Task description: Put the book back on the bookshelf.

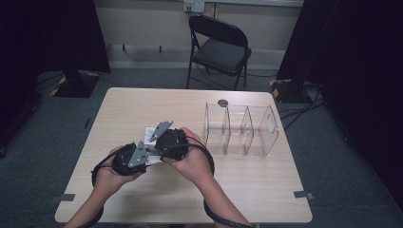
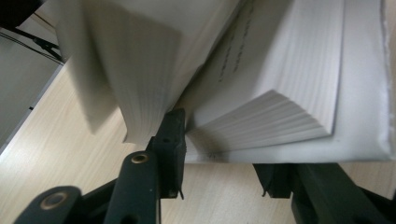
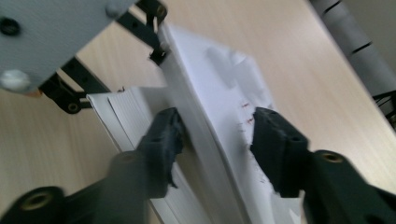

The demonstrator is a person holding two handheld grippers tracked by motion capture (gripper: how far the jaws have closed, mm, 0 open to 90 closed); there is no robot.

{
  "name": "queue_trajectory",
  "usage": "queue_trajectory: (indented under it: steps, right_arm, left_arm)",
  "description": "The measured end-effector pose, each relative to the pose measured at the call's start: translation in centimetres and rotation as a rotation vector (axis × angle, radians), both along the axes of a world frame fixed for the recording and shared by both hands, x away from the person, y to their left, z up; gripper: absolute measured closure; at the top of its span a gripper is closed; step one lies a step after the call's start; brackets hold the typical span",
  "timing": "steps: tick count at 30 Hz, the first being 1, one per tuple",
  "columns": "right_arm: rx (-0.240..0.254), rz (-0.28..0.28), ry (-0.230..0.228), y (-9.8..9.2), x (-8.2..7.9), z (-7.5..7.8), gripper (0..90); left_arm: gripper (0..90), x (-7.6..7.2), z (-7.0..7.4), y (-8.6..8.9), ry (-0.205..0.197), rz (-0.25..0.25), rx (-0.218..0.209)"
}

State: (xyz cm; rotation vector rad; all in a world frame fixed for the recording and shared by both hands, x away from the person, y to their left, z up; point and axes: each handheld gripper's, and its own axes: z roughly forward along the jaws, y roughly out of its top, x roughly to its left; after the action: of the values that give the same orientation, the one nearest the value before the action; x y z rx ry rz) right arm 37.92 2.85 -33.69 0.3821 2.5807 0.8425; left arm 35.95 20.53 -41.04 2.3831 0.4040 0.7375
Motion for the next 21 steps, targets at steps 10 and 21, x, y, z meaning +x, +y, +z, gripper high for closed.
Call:
queue_trajectory:
  steps: [10, 21]
  right_arm:
    - [0.137, -0.054, 0.008, -4.9, -1.1, 0.9, 31.3]
    - [0.157, -0.130, 0.044, -10.9, -2.7, -3.7, 21.5]
  left_arm:
    - [59.6, 0.0, 0.8, 0.4, 0.045, -0.015, 0.008]
    - [61.1, 0.3, 2.1, 0.4, 0.105, -0.013, 0.025]
